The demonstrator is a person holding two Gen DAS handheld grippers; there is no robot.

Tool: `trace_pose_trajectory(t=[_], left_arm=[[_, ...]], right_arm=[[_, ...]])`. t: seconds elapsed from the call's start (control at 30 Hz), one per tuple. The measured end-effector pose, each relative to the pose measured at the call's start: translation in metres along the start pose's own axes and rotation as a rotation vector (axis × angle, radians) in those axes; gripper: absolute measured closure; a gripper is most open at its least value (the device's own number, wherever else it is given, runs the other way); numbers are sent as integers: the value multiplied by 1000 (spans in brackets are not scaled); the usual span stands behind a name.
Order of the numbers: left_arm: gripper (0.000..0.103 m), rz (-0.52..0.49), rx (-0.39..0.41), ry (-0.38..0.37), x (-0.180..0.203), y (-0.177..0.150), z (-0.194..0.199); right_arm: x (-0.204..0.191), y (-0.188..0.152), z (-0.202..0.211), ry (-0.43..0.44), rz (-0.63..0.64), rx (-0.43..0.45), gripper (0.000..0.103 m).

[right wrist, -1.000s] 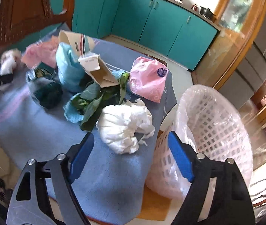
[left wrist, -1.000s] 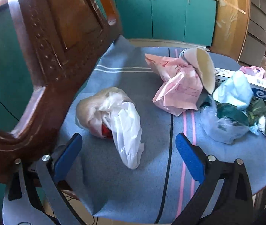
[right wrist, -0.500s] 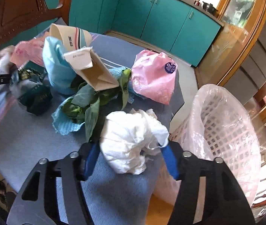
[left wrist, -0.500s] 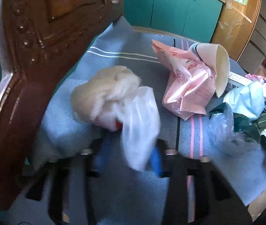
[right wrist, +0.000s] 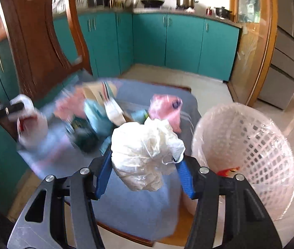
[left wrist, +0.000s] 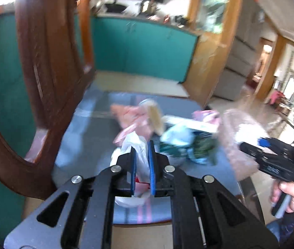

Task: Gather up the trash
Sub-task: 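Grasp the white plastic bag with the left tool while the right tool grasps the crumpled white bag, then carry the crumpled white bag over the basket and open the right tool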

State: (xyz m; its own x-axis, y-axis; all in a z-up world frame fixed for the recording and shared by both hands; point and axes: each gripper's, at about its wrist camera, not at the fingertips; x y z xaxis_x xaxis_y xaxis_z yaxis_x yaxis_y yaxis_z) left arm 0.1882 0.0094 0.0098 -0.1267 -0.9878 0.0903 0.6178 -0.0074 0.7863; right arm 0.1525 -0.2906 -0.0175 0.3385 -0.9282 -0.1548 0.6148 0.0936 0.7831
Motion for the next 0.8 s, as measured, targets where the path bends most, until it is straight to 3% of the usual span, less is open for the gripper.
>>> trace_pose_trajectory(t=[0.23,0.8], left_arm=[[92,-67,40,-6,23,-8,10],[94,-55,-1,-10,25,-17,-1]], right_arm=[[-24,5,11,38,-21,99,47],[-38,-4,-8,64,-15,30,47]])
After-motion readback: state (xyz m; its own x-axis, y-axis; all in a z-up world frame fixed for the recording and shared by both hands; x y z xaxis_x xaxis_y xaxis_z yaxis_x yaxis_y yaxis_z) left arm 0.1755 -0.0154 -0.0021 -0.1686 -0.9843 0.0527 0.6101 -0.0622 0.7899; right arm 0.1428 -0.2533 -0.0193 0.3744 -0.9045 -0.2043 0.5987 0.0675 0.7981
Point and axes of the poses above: each gripper's, at about its wrist camera, not at the fingertips, and z roughly against the way its jaws point, x to its right, y to its top, and after that the axes turned 8 degrees about y, right-handed
